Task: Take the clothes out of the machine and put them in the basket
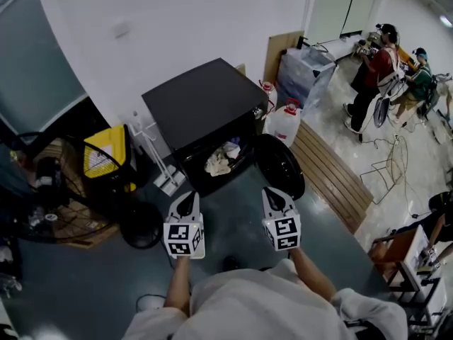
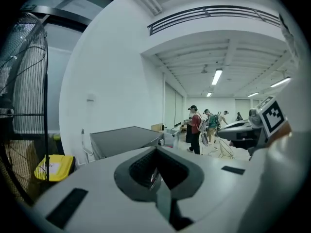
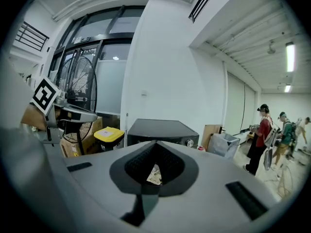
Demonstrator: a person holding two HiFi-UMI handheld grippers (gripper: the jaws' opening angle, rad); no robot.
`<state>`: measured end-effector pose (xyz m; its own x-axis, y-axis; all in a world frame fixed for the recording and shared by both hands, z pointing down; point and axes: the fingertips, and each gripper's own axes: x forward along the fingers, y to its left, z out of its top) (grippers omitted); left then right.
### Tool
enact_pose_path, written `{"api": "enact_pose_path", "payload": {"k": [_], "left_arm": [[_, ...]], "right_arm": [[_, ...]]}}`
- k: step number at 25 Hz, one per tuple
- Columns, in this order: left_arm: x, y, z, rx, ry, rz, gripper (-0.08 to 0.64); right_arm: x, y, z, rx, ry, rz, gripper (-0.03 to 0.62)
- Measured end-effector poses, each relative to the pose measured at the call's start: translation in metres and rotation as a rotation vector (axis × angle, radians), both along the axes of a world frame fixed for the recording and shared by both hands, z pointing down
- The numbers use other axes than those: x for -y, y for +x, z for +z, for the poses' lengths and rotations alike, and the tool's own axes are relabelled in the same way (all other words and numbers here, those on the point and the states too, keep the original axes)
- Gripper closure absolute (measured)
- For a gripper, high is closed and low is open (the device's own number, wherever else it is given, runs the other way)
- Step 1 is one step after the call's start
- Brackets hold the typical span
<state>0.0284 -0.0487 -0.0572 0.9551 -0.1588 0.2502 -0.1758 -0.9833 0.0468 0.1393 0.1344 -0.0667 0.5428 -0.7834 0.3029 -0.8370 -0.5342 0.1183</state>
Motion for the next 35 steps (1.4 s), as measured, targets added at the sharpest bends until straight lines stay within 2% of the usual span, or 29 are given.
{"api": "enact_pose_path", "payload": {"k": [15, 29, 35], "left_arm": [[0.042, 0.064, 0.03, 0.058, -0.03, 0.01, 0.541], [0.077, 0.181, 0.059, 0.129, -0.047, -0.053, 0.541], [0.091, 0.219, 0.077, 0.176, -0.06, -0.095, 0.541]], "right_arm": [[0.041, 0.06, 0.031, 0.044, -0.04, -0.004, 0.569], [0.093, 0.19, 0.06, 0.108, -0.053, -0.066, 0.569], [0.112, 0.235, 0.077, 0.139, -0.073, -0.097, 0.569]]}}
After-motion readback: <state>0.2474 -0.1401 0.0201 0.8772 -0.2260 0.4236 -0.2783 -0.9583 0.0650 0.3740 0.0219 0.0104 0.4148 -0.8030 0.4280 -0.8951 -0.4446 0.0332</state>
